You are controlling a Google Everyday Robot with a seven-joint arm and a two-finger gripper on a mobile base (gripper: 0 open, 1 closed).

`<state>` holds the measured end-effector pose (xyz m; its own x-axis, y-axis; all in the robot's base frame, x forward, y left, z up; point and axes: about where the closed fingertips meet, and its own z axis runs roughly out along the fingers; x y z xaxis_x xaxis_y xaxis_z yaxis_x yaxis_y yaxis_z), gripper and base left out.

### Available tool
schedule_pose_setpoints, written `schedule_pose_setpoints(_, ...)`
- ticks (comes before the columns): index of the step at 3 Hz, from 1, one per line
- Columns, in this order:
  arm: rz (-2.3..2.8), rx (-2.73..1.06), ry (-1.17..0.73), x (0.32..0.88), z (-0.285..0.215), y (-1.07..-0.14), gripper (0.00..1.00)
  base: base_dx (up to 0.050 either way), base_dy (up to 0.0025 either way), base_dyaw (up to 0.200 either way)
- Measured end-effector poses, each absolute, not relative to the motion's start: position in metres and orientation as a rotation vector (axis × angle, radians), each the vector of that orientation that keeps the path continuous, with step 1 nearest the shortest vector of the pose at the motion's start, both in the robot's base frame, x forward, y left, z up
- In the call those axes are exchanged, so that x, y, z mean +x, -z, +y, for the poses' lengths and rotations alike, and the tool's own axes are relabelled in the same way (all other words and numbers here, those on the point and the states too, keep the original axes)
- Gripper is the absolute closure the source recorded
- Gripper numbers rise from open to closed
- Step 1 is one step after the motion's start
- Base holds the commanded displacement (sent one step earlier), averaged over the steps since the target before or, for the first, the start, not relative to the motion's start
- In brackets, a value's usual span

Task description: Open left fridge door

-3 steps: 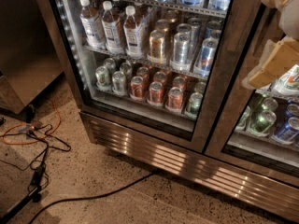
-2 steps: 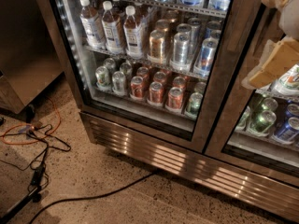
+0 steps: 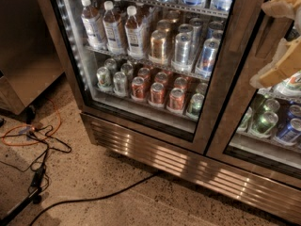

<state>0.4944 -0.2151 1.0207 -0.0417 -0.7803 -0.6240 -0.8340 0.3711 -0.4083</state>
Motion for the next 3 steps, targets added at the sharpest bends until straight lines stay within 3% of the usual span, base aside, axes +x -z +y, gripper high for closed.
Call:
schedule_pose_setpoints(1, 1.818, -1.411, -0.084, 0.4944, -0.2151, -1.0207, 0.00, 0.000, 0.00000, 0.000)
schedule_pose_setpoints(3, 1.728, -1.391, -0.271, 0.4932, -0.2122, -1.0186, 0.00, 0.000, 0.00000, 0.000)
